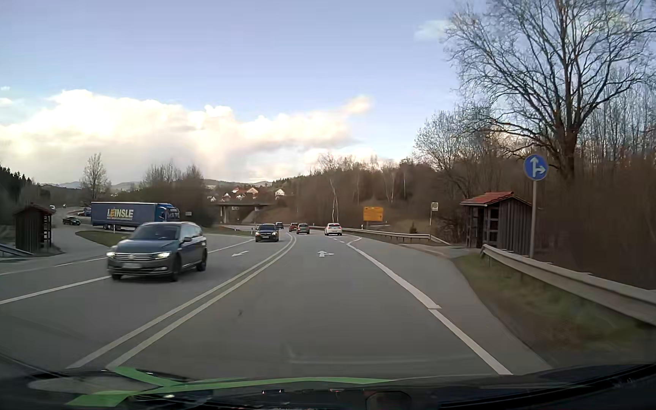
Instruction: Follow the waypoints while adhering to traffic rules and regulations
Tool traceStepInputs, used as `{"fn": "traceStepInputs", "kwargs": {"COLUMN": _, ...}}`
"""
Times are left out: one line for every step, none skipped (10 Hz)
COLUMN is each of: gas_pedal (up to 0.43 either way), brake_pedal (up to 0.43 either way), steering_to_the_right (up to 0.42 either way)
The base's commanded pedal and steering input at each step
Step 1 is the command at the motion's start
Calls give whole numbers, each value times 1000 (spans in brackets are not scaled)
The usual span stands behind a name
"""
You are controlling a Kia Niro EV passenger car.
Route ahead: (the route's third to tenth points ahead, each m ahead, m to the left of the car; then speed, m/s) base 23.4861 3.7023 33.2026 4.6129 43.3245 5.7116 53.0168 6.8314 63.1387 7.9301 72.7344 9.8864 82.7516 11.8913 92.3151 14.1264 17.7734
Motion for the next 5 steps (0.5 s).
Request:
{"fn": "traceStepInputs", "kwargs": {"gas_pedal": 0, "brake_pedal": 195, "steering_to_the_right": -16}}
{"fn": "traceStepInputs", "kwargs": {"gas_pedal": 0, "brake_pedal": 195, "steering_to_the_right": -16}}
{"fn": "traceStepInputs", "kwargs": {"gas_pedal": 0, "brake_pedal": 195, "steering_to_the_right": -16}}
{"fn": "traceStepInputs", "kwargs": {"gas_pedal": 0, "brake_pedal": 195, "steering_to_the_right": -16}}
{"fn": "traceStepInputs", "kwargs": {"gas_pedal": 0, "brake_pedal": 195, "steering_to_the_right": -15}}
